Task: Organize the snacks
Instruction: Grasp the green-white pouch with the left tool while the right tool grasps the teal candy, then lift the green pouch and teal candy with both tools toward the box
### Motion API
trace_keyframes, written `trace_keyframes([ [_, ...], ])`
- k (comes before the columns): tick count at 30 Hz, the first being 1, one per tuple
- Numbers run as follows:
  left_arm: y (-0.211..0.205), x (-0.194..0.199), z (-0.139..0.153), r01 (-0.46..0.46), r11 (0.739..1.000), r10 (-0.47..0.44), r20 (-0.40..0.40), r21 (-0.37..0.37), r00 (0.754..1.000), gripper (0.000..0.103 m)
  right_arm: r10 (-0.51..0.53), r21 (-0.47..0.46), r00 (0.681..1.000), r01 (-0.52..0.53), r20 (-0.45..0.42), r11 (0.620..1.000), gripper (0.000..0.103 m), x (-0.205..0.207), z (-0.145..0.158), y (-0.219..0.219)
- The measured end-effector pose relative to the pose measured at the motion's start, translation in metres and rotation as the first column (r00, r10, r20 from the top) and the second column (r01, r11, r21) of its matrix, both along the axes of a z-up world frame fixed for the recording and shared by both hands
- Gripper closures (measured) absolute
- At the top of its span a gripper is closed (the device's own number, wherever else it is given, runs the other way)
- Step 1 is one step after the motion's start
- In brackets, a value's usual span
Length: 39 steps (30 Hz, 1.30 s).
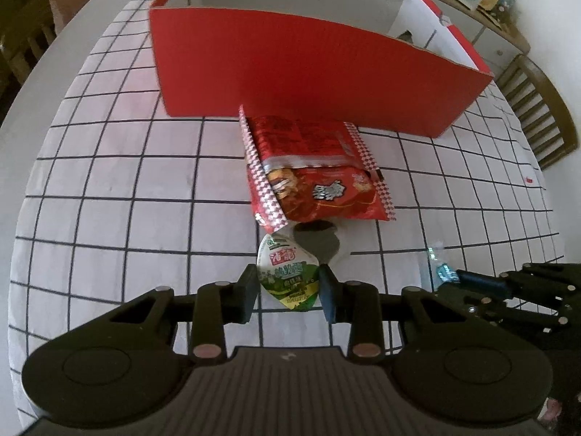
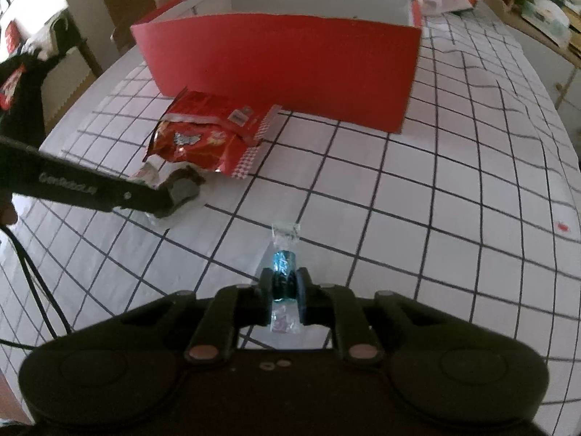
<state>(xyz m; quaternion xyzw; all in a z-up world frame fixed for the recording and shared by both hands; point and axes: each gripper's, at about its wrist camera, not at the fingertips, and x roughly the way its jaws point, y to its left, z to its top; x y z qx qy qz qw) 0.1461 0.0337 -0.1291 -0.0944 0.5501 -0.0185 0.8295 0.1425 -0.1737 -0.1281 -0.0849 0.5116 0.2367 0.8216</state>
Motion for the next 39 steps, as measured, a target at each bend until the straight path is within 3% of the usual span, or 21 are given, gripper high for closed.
trace_keyframes([
  [19,0.02,-0.023,0.059,-0.032,0.999,0.035,0.126,-0.023,0.991,0.069,-0.121,0.153,0.991,0.111,0.06,0.982,0.092,0.003,0.057,-0.042],
  [30,0.024,-0.015,0.116,-0.008,1.0,0.007,0.256,0.005,0.967,0.069,-0.136,0.205,0.976,0.1,0.171,0.974,0.092,0.026,0.111,-0.041],
  [39,0.02,0.002,0.146,0.001,0.999,-0.016,0.325,0.045,0.946,0.069,-0.127,0.205,0.964,0.079,0.232,0.975,0.092,0.044,0.137,-0.029],
])
